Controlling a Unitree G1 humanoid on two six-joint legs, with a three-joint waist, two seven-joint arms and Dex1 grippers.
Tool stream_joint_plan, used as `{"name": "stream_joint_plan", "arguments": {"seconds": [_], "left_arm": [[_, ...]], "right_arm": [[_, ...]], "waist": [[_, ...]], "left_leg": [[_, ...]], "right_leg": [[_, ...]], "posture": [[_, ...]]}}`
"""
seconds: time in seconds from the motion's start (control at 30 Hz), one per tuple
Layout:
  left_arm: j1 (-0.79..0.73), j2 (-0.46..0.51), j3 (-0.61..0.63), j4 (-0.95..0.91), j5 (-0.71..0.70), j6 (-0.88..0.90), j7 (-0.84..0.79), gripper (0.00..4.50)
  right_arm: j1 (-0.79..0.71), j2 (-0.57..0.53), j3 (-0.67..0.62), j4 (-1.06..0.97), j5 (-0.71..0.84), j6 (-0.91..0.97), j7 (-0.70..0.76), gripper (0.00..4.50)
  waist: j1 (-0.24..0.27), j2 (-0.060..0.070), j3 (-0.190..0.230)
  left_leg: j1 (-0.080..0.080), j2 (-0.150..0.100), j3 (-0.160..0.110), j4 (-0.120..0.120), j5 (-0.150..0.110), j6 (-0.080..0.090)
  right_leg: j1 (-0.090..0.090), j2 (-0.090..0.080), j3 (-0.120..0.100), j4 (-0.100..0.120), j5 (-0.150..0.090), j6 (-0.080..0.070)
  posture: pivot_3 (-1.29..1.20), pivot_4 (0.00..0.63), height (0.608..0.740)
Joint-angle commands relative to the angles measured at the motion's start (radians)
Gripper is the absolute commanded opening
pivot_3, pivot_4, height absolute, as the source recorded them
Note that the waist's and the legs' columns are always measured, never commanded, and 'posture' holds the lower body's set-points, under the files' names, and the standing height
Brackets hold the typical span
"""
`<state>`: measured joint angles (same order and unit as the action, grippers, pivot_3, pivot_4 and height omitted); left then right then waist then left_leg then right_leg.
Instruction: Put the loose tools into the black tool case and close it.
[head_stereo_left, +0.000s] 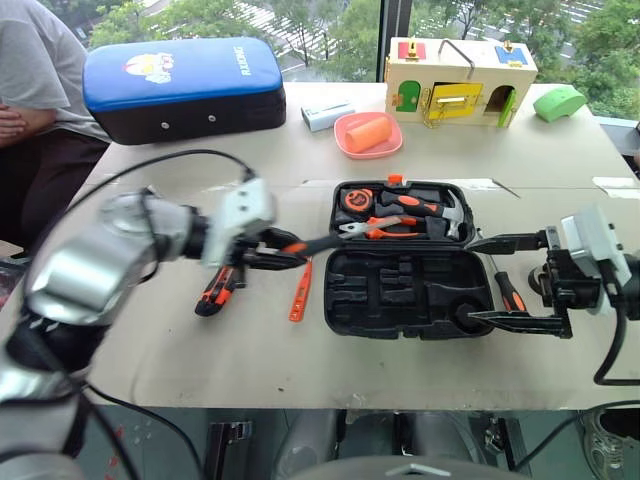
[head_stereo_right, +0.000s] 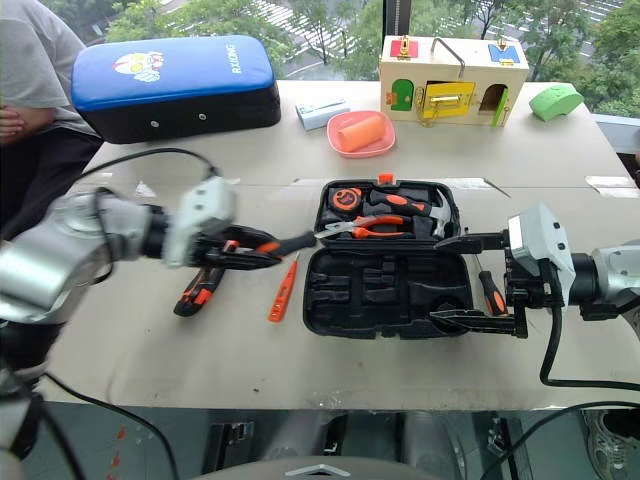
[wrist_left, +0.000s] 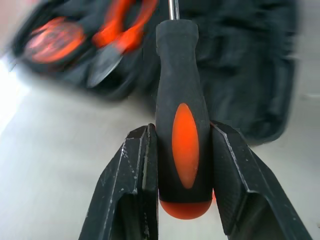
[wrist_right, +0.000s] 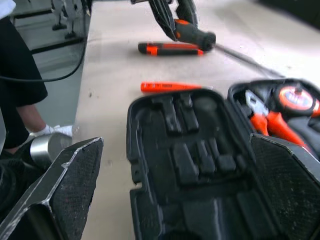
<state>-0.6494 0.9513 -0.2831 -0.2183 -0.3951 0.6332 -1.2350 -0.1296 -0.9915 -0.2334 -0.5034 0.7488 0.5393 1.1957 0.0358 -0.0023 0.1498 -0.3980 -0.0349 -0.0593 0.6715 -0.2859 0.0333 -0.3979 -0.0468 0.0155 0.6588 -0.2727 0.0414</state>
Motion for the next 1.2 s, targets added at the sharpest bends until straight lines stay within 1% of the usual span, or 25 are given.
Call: {"name": "stream_joint_plan", "arguments": {"seconds": [0.03, 0.1, 0.2, 0.47, 0.63, 0.87, 1.03, 1.2], "left_arm": [[-0.12, -0.108, -0.129, 0.128, 0.11, -0.057, -0.053, 1.08], [-0.172, -0.173, -0.178, 0.196, 0.153, -0.086, -0.07, 1.08], [-0.214, -0.236, -0.225, 0.283, 0.209, -0.12, -0.087, 1.08], [-0.268, -0.332, -0.246, 0.456, 0.314, -0.203, -0.093, 1.08], [-0.275, -0.338, -0.227, 0.495, 0.341, -0.216, -0.093, 1.08], [-0.273, -0.345, -0.218, 0.495, 0.351, -0.226, -0.104, 1.08], [-0.295, -0.345, -0.158, 0.443, 0.291, -0.126, -0.127, 1.08], [-0.27, -0.328, -0.152, 0.397, 0.302, -0.111, -0.139, 1.08]], "right_arm": [[0.006, 0.009, -0.012, -0.014, -0.013, -0.018, -0.02, 4.5], [0.007, 0.014, -0.018, -0.012, -0.013, -0.012, -0.031, 4.5], [0.02, 0.02, -0.03, -0.025, -0.007, -0.003, -0.05, 4.5], [0.071, 0.021, -0.062, -0.055, 0.003, 0.003, -0.086, 4.5], [0.088, 0.021, -0.073, -0.064, 0.009, 0.001, -0.098, 4.5], [0.1, 0.024, -0.079, -0.066, 0.014, -0.003, -0.104, 4.5], [0.1, 0.026, -0.081, -0.061, 0.015, -0.005, -0.11, 4.5], [0.102, 0.026, -0.08, -0.054, 0.009, -0.01, -0.108, 4.5]], "waist": [[-0.009, -0.002, 0.001], [-0.02, -0.005, 0.004], [-0.029, -0.006, 0.004], [-0.032, -0.007, 0.005], [-0.024, -0.007, 0.005], [-0.024, -0.007, 0.005], [-0.024, -0.007, 0.005], [-0.023, -0.007, 0.005]], "left_leg": [[0.0, 0.0, 0.0, 0.0, 0.0, 0.0], [0.0, 0.001, -0.001, 0.001, 0.0, 0.0], [0.0, 0.001, -0.001, 0.002, 0.0, 0.0], [0.0, 0.001, -0.002, 0.004, 0.0, 0.0], [-0.001, 0.001, -0.002, 0.008, 0.0, 0.0], [-0.001, 0.001, -0.002, 0.011, 0.0, 0.0], [-0.001, 0.001, -0.002, 0.012, 0.0, 0.0], [-0.001, 0.001, -0.002, 0.012, 0.0, 0.0]], "right_leg": [[0.0, 0.001, 0.0, 0.001, 0.0, 0.0], [-0.001, 0.001, -0.001, 0.002, 0.0, 0.0], [-0.001, 0.002, 0.0, 0.003, 0.0, 0.0], [0.0, 0.002, -0.001, 0.004, 0.0, 0.001], [0.0, 0.002, -0.001, 0.006, 0.0, 0.001], [0.0, 0.002, -0.001, 0.008, 0.0, 0.001], [0.0, 0.002, -0.001, 0.01, 0.0, 0.001], [0.0, 0.003, -0.001, 0.01, 0.0, 0.001]], "posture": [[0.0, 0.15, 0.735], [0.0, 0.15, 0.735], [0.0, 0.15, 0.735], [0.0, 0.15, 0.735], [0.0, 0.15, 0.735], [0.0, 0.15, 0.735], [0.0, 0.15, 0.735], [0.0, 0.15, 0.735]]}}
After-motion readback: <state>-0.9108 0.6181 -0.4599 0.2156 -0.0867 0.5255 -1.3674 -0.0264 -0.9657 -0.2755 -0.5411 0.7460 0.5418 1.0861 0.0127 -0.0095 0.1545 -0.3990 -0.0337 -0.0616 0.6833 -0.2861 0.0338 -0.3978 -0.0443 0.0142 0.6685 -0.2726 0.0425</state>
